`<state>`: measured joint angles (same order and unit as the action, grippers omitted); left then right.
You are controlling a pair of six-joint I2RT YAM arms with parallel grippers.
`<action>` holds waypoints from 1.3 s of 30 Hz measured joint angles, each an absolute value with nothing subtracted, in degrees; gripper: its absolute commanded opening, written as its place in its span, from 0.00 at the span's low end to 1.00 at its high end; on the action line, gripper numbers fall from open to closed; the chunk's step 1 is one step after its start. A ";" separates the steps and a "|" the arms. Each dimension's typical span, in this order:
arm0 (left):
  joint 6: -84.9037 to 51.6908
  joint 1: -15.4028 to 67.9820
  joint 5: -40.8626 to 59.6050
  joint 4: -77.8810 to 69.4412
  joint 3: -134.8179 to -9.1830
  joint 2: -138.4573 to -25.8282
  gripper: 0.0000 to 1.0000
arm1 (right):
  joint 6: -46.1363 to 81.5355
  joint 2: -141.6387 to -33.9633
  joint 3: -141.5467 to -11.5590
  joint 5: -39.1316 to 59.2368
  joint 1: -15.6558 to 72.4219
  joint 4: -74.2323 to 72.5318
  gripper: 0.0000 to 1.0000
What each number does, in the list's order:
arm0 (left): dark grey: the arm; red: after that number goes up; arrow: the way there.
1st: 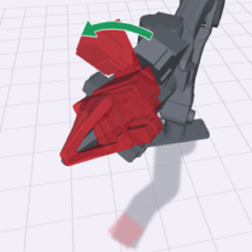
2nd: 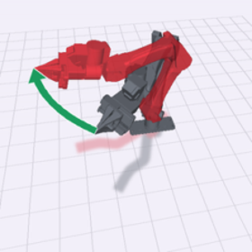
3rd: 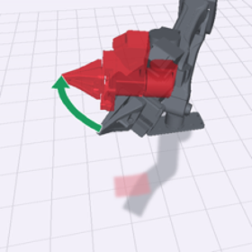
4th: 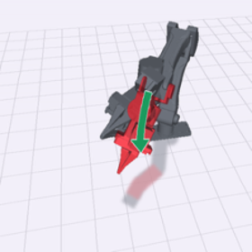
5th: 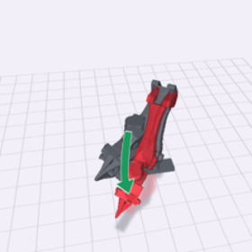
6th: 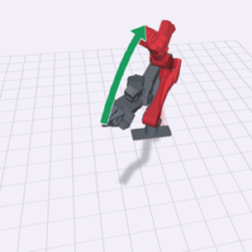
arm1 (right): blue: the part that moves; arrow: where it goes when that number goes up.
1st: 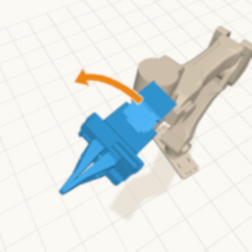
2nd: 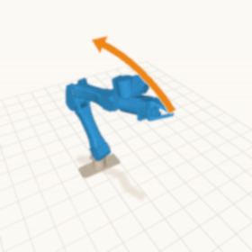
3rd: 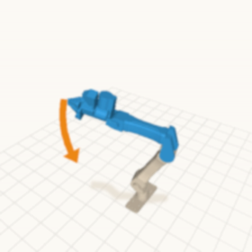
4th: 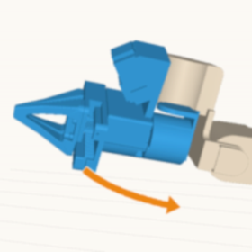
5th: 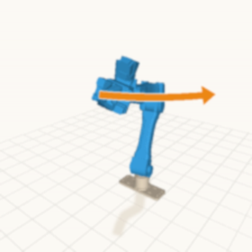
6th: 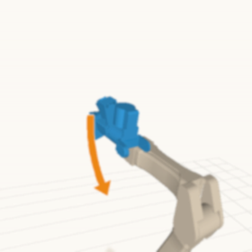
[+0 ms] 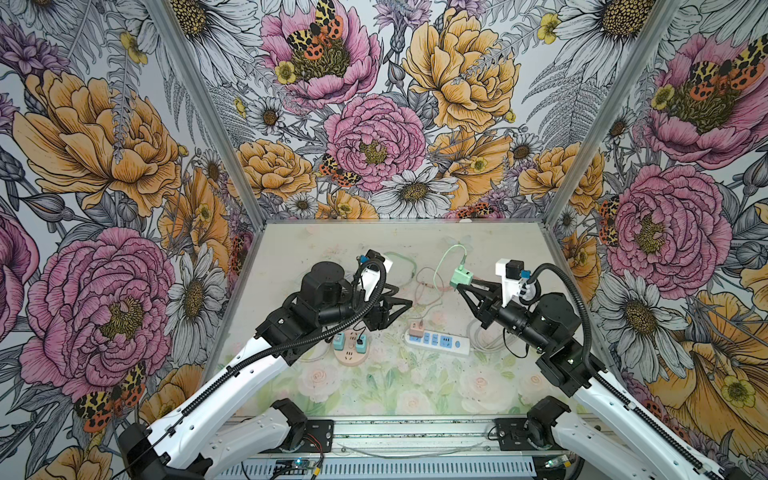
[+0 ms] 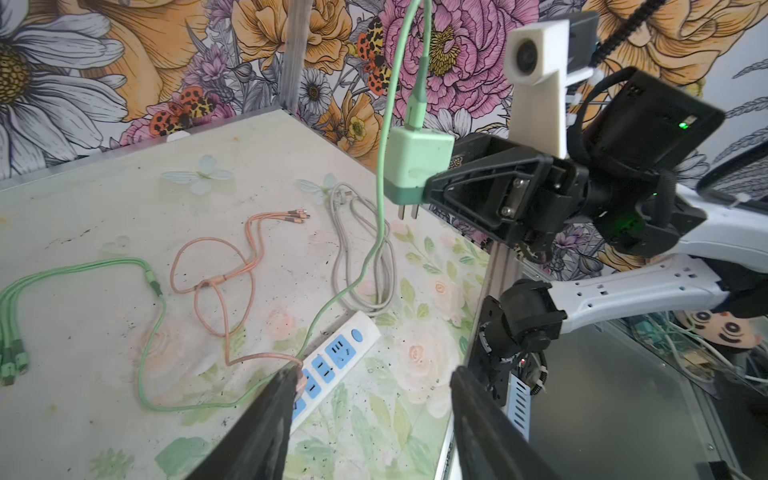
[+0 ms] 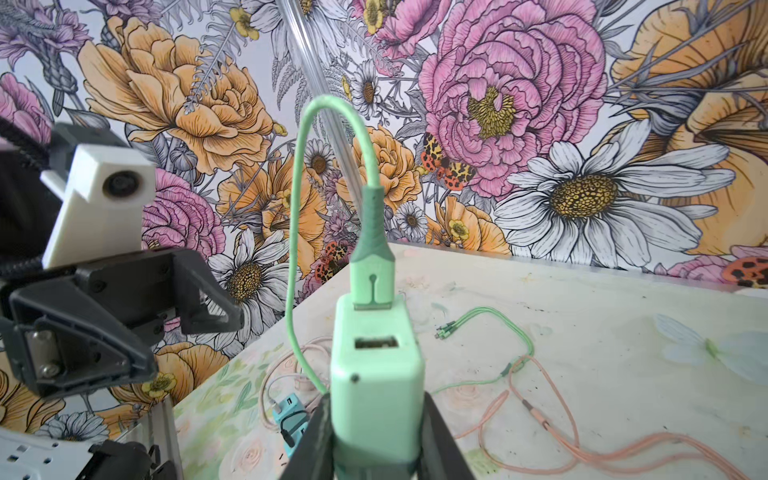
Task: Insert the plug
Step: 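Open the right gripper and draw it back while the left holds the charger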
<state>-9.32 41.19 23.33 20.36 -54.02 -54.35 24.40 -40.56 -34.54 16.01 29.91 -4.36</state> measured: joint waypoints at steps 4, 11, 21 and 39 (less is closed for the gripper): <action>-10.31 51.55 13.26 13.67 -48.80 -52.75 0.61 | 29.98 -40.86 -34.94 12.27 29.91 -3.18 0.00; -4.86 70.59 -2.13 -1.93 -46.96 -58.26 0.62 | 40.38 -42.96 -38.37 8.78 29.91 -0.60 0.00; 1.58 75.09 -15.79 -16.29 -46.44 -70.28 0.63 | 49.69 -44.12 -40.82 9.52 29.91 0.67 0.00; 2.35 66.92 -18.11 -29.52 -45.63 -73.41 0.64 | 59.29 -46.65 -40.91 17.47 29.91 -0.08 0.00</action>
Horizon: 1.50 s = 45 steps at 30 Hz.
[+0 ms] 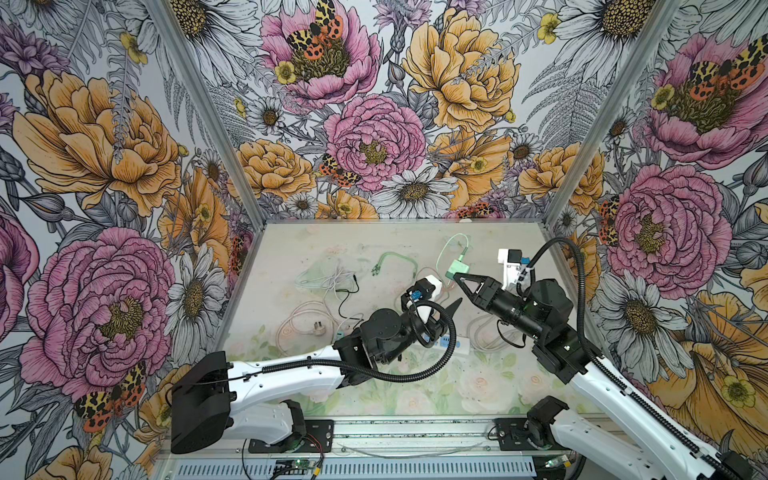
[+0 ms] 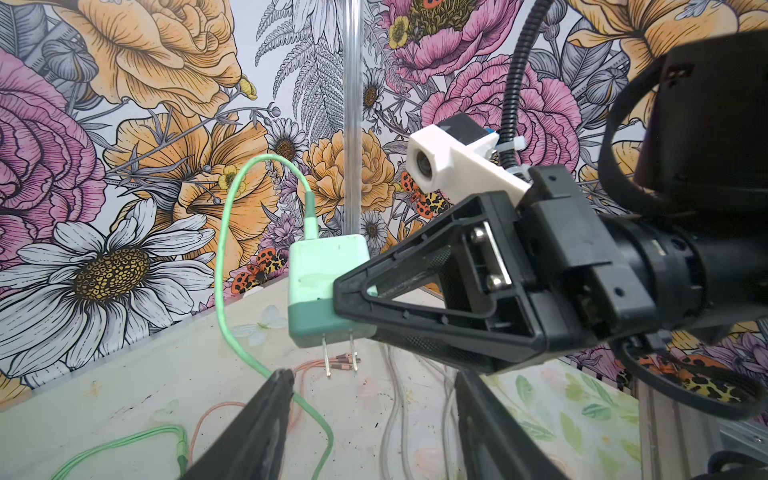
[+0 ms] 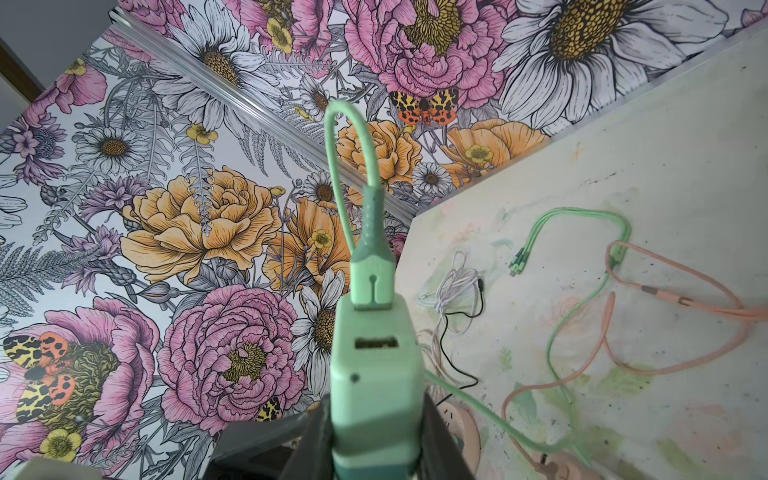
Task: Insert the plug
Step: 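Open the right gripper and draw it back while the left holds the charger, then carry the mint green charger with the left gripper toward the power strip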
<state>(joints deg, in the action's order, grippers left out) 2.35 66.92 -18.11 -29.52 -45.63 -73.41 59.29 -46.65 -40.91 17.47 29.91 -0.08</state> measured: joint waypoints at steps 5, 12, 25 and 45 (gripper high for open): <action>3.22 66.87 -18.48 -30.33 -45.65 -76.01 0.64 | 61.54 -47.00 -40.91 19.05 29.91 -1.17 0.00; 3.64 66.83 -20.18 -32.88 -45.84 -78.46 0.65 | 62.61 -47.00 -40.91 20.18 29.91 -1.78 0.00; 4.05 66.13 -21.23 -36.91 -46.09 -78.91 0.65 | 62.59 -47.59 -40.88 20.73 29.74 -2.04 0.00; 7.62 65.28 -24.25 -45.76 -47.37 -85.41 0.66 | 63.16 -48.58 -40.77 20.99 28.77 -2.24 0.00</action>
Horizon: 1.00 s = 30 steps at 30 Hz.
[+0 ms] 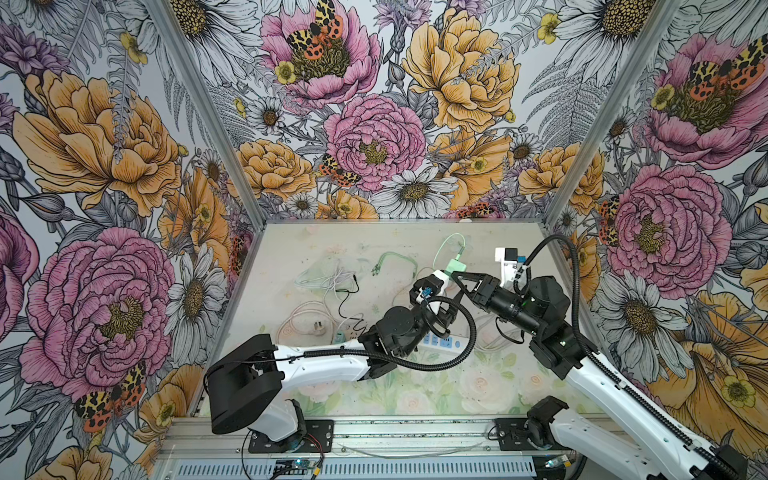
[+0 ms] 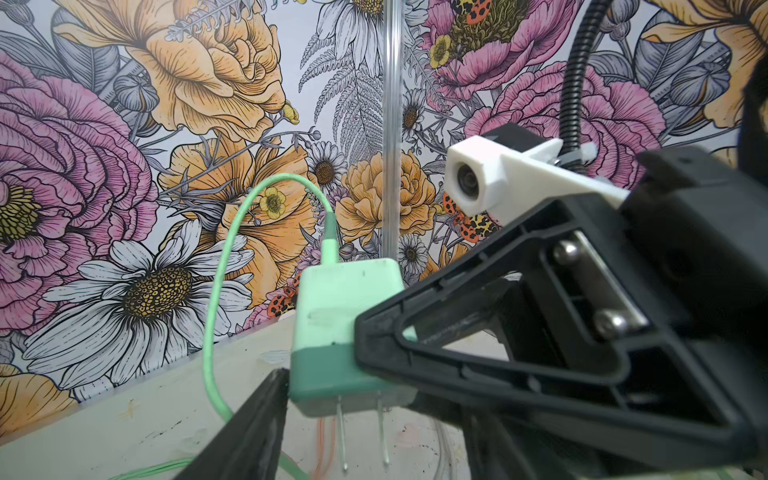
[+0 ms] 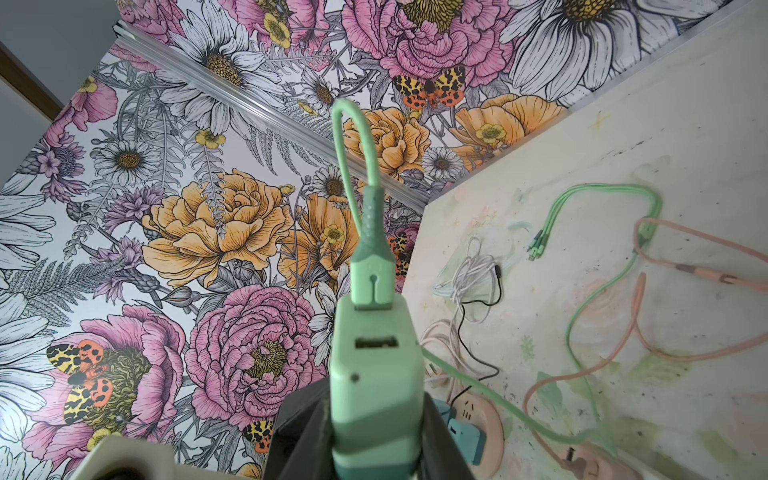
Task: Insert the plug
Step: 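Carry the mint green charger with the left gripper toward the power strip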
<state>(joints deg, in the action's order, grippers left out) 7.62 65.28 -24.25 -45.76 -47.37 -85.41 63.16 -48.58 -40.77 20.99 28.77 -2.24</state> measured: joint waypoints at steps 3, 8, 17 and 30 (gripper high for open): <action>10.00 65.98 -26.33 -46.98 -47.57 -86.02 0.66 | 63.11 -48.58 -40.77 20.82 28.77 -2.22 0.00; 14.22 67.53 -30.89 -50.70 -48.01 -88.05 0.62 | 62.96 -48.58 -40.77 20.40 28.60 -2.17 0.00; 17.39 67.68 -32.99 -54.19 -47.99 -89.01 0.48 | 62.96 -48.60 -40.77 21.56 28.58 -2.87 0.00; 13.61 64.49 -24.73 -48.53 -46.06 -83.92 0.31 | 61.56 -48.31 -41.10 23.90 28.67 -2.46 0.49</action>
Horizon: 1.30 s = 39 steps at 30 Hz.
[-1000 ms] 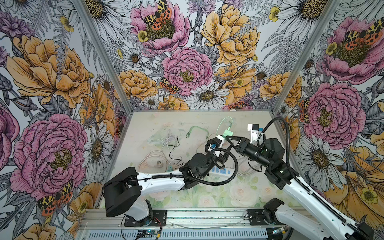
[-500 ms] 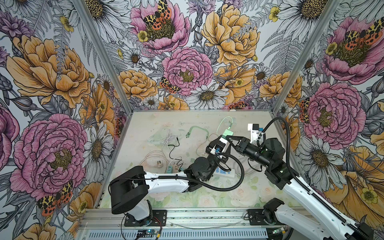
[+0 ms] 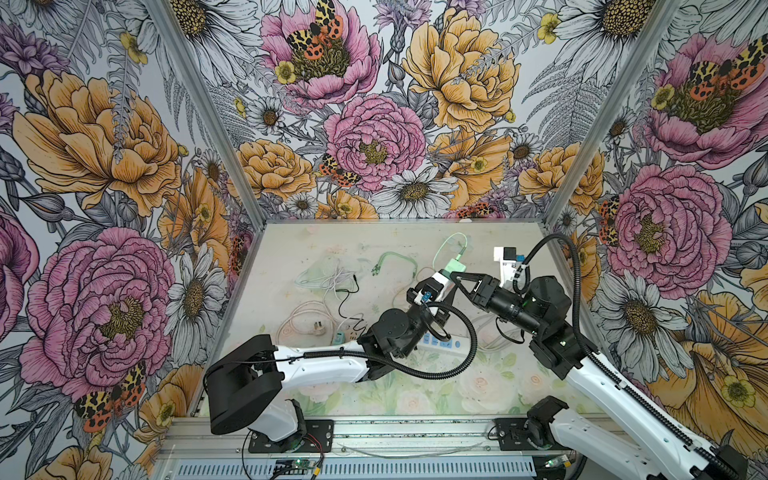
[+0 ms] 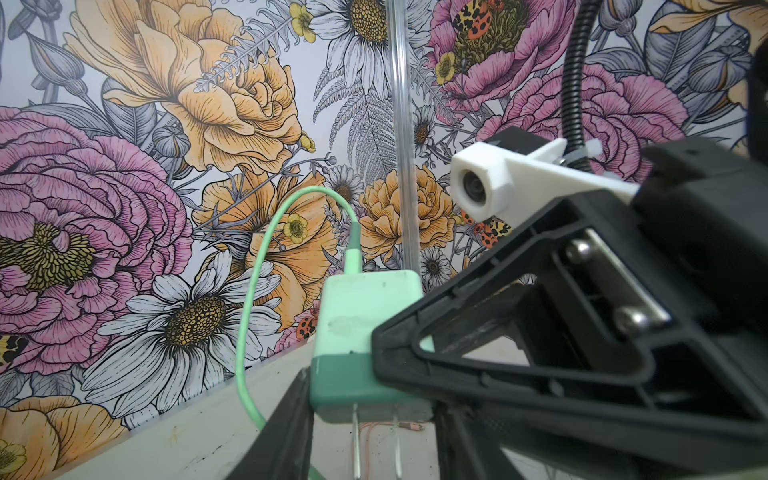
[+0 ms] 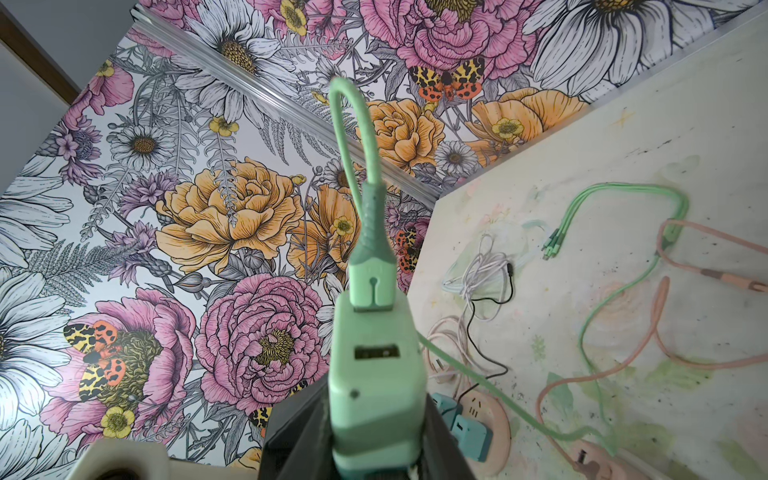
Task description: Insert the plug
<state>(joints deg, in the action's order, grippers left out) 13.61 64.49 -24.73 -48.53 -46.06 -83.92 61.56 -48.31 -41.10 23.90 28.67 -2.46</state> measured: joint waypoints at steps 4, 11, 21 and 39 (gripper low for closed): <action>11.73 59.86 -20.84 -42.74 -46.06 -78.98 0.32 | 58.59 -47.09 -42.44 27.64 27.86 0.64 0.57; 7.77 54.04 -10.13 -29.89 -46.37 -72.36 0.33 | 51.18 -46.28 -48.58 32.01 20.62 6.37 0.59; 5.87 48.82 6.17 -14.76 -48.75 -71.92 0.31 | 45.67 -54.15 -51.72 39.18 17.54 9.50 0.58; 6.15 45.67 17.06 -9.39 -54.43 -75.02 0.31 | 43.79 -58.63 -51.72 46.44 17.54 10.33 0.56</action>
<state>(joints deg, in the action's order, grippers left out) 6.15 45.67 17.06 -9.39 -54.43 -75.02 43.79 -58.63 -51.72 46.44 17.54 10.33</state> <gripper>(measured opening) 0.433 0.554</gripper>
